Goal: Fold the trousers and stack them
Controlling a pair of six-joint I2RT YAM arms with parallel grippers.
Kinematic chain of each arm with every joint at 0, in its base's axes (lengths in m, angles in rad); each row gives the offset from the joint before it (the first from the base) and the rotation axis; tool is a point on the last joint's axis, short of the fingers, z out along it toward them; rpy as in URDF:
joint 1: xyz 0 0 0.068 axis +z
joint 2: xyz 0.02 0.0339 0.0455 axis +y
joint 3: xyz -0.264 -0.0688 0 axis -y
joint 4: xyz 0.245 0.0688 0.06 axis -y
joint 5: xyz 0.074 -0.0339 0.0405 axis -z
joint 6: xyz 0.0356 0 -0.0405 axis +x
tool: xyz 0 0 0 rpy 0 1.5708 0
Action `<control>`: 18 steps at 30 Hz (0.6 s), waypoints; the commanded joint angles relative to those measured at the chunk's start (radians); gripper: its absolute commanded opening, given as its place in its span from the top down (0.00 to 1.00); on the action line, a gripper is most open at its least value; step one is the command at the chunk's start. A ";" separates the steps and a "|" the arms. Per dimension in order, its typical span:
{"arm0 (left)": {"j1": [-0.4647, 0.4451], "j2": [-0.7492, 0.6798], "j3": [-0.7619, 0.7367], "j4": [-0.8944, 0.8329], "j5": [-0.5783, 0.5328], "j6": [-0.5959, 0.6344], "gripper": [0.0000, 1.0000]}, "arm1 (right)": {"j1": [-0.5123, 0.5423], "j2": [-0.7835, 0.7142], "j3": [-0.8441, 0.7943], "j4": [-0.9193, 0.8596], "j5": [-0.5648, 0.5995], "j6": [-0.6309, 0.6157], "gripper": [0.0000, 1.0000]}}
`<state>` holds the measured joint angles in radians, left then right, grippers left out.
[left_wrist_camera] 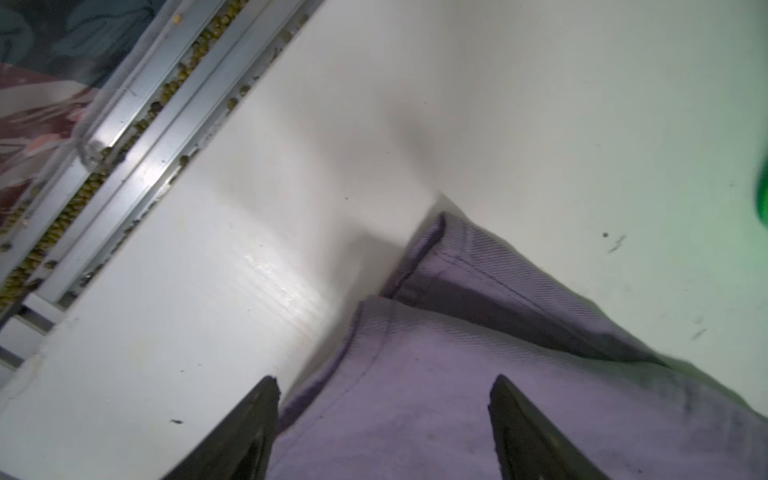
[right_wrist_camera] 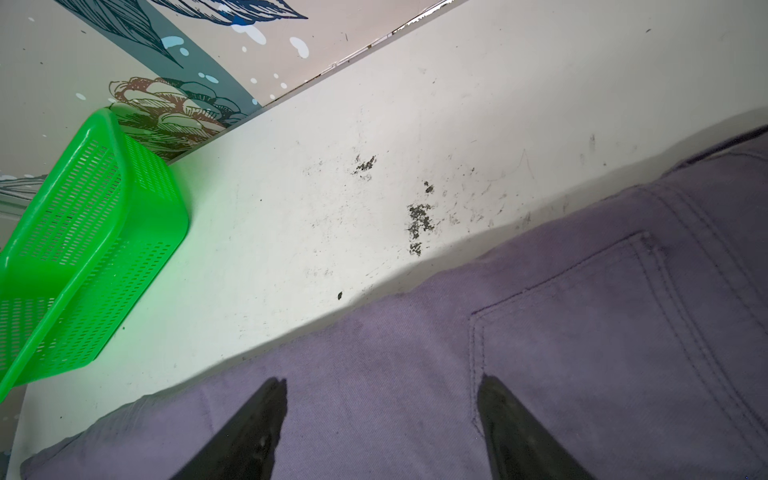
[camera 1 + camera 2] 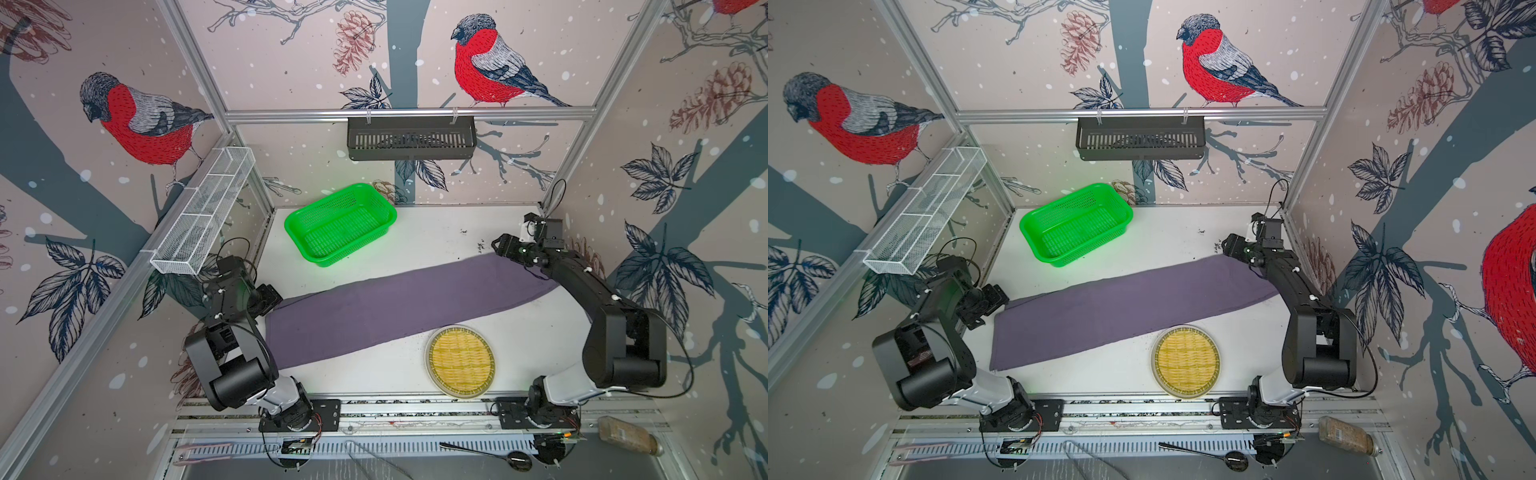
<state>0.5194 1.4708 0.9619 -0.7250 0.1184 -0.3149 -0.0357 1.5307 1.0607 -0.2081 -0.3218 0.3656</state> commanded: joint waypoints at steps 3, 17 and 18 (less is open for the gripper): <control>0.048 -0.016 -0.087 0.046 0.042 -0.105 0.22 | 0.001 0.000 0.015 -0.010 0.018 -0.023 0.24; 0.040 0.034 -0.211 0.136 0.066 -0.141 0.32 | 0.001 0.013 0.028 -0.002 -0.002 -0.025 0.24; 0.038 0.043 -0.210 0.134 0.055 -0.143 0.34 | 0.002 0.012 0.028 -0.001 -0.005 -0.023 0.24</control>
<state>0.5602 1.4918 0.7692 -0.6064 0.1684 -0.4454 -0.0357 1.5440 1.0821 -0.2115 -0.3145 0.3595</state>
